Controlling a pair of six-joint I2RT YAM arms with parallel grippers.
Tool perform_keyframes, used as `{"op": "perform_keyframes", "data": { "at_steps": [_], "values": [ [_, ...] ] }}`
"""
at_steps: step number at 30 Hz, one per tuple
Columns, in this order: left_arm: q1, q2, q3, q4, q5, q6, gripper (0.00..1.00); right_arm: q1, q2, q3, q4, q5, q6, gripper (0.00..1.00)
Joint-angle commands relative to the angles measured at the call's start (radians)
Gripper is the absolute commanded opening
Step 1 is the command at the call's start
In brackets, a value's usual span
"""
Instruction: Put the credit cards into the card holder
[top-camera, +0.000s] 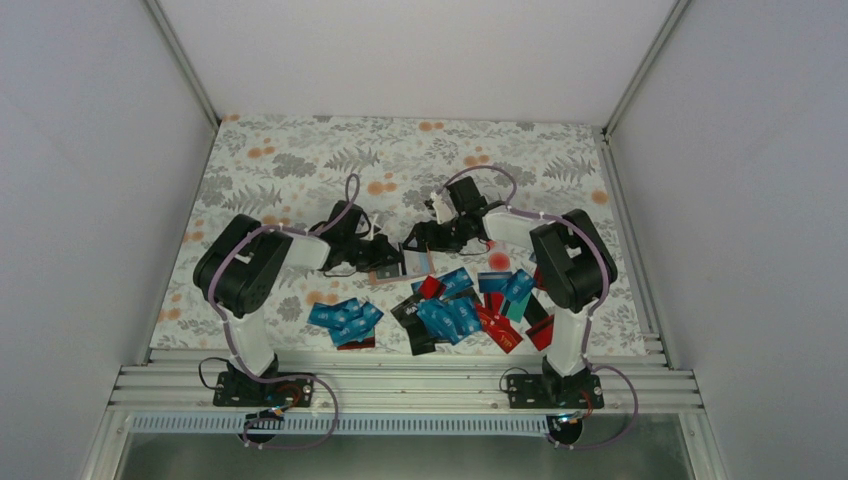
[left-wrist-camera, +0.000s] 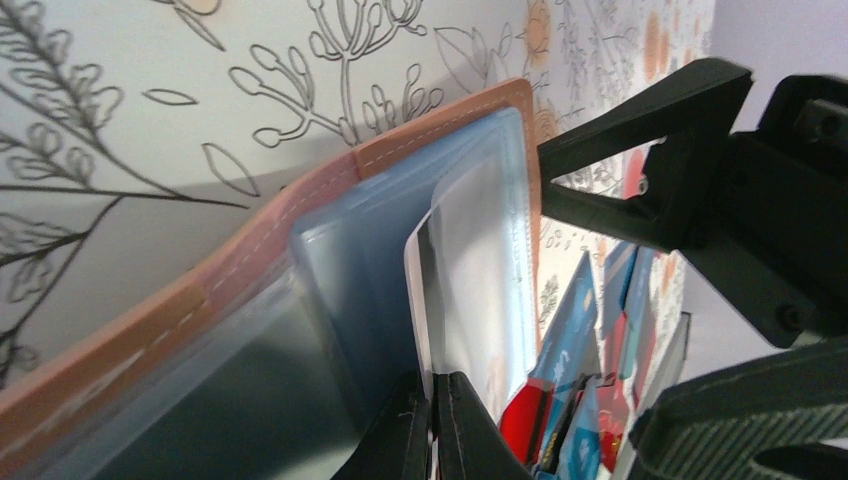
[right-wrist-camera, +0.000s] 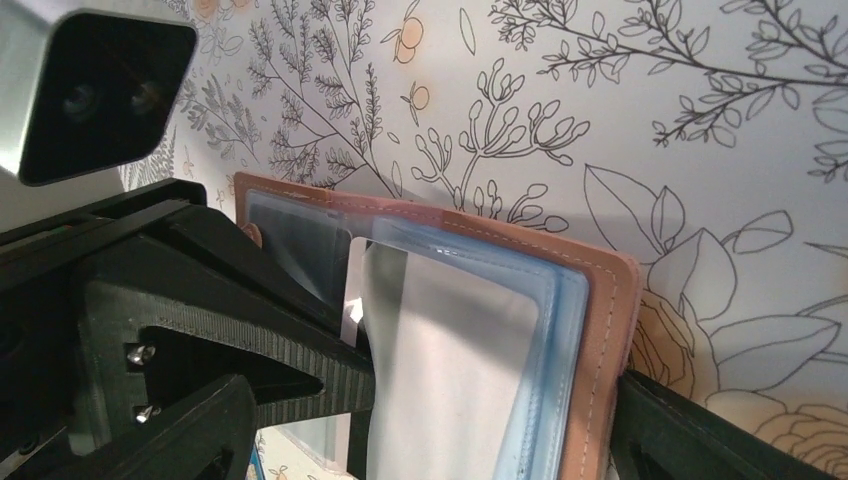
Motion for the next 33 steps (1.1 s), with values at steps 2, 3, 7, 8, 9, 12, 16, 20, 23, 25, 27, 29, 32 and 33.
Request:
{"op": "perform_keyframes", "data": {
  "at_steps": [2,3,7,8,9,12,16,20,23,25,27,29,32,33],
  "values": [
    [-0.023,0.046,-0.029,0.046,0.017,-0.078,0.02,0.014,-0.026,-0.069,0.035,-0.045,0.064,0.88],
    [-0.028,0.043,-0.028,0.047,0.008,-0.091,0.02,0.013,-0.034,-0.079,0.042,-0.042,0.073,0.88],
    [-0.037,0.035,-0.045,0.075,-0.008,-0.149,0.02,0.013,-0.062,-0.111,0.067,-0.026,0.110,0.88],
    [-0.037,0.030,-0.048,0.076,-0.015,-0.161,0.02,0.014,-0.066,-0.121,0.075,-0.022,0.120,0.88],
    [-0.040,0.027,-0.054,0.081,-0.021,-0.177,0.02,0.013,-0.072,-0.131,0.082,-0.019,0.135,0.88],
    [-0.048,0.016,-0.069,0.105,-0.032,-0.222,0.02,0.014,-0.085,-0.161,0.110,-0.020,0.163,0.88],
    [-0.064,0.010,-0.067,0.109,-0.065,-0.274,0.03,0.013,-0.106,-0.189,0.131,-0.012,0.190,0.88],
    [-0.088,0.006,-0.057,0.110,-0.085,-0.323,0.08,0.013,-0.134,-0.213,0.151,-0.002,0.217,0.88],
    [-0.104,-0.008,-0.049,0.096,-0.107,-0.353,0.20,0.012,-0.156,-0.231,0.166,0.010,0.239,0.88],
    [-0.113,-0.020,-0.032,0.056,-0.126,-0.351,0.29,0.012,-0.170,-0.242,0.181,0.012,0.254,0.88],
    [-0.120,-0.032,-0.007,-0.002,-0.152,-0.321,0.34,0.010,-0.182,-0.247,0.188,0.013,0.262,0.88],
    [-0.121,-0.041,0.020,-0.067,-0.167,-0.284,0.39,0.008,-0.191,-0.248,0.188,0.018,0.261,0.88],
    [-0.121,-0.055,0.040,-0.132,-0.182,-0.234,0.46,0.000,-0.194,-0.235,0.166,0.023,0.237,0.89],
    [-0.121,-0.057,0.047,-0.155,-0.183,-0.214,0.49,-0.004,-0.193,-0.228,0.156,0.024,0.226,0.89]
  ]
}}
